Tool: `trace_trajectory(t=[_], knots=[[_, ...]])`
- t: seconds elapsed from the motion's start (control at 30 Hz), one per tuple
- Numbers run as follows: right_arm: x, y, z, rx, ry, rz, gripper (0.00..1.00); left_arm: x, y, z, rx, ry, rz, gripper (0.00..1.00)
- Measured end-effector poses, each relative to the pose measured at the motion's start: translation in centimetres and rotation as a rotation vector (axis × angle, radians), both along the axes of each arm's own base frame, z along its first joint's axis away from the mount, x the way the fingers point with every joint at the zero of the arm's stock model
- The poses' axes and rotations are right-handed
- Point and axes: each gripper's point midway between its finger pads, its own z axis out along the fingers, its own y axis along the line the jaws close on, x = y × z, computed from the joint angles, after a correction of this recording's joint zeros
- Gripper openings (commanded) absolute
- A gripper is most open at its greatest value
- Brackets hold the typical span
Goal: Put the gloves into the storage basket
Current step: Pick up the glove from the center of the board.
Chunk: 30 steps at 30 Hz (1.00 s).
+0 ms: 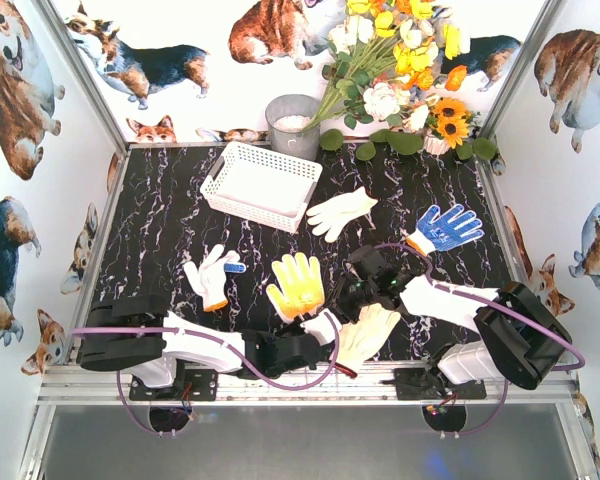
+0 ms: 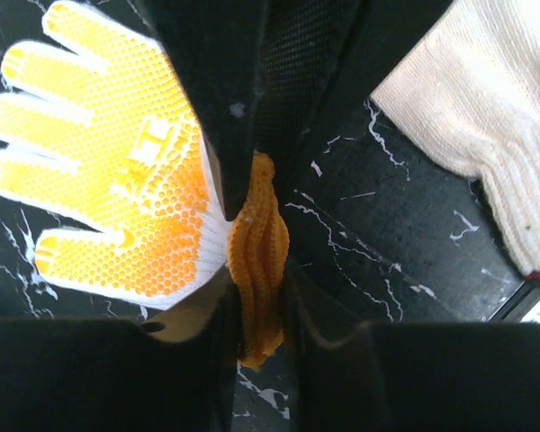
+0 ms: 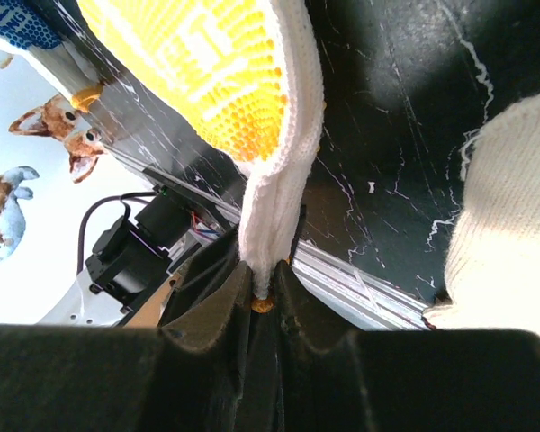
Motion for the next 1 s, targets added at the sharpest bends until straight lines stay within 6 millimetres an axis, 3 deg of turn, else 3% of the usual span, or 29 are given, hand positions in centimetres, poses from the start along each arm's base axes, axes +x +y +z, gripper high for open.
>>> trace_trajectory(t=[0.07, 0.2, 0.43, 0.73, 1.0], knots=[[0.1, 0.0, 0.0, 0.000, -0.001, -0.002, 0.15, 0.1, 0.0, 0.2, 0.003, -0.007, 0.007, 0.00], [0.6, -0.2, 0.6, 0.011, -0.027, -0.016, 0.44, 0.4, -0.2, 0.6, -0.006, -0.013, 0.027, 0.00], [2.2, -1.5, 3.5, 0.061, -0.157, -0.084, 0.69, 0.4, -0.3, 2.2, -0.087, 0.008, 0.079, 0.00], [3.0, -2.5, 4.0, 0.058, -0.210, -0.126, 0.76, 0.2, -0.3, 3.5, -0.154, 0.036, 0.106, 0.00], [2.7, -2.1, 0.4, 0.029, -0.130, -0.102, 0.76, -0.1, -0.1, 3.2, -0.138, 0.053, 0.099, 0.00]])
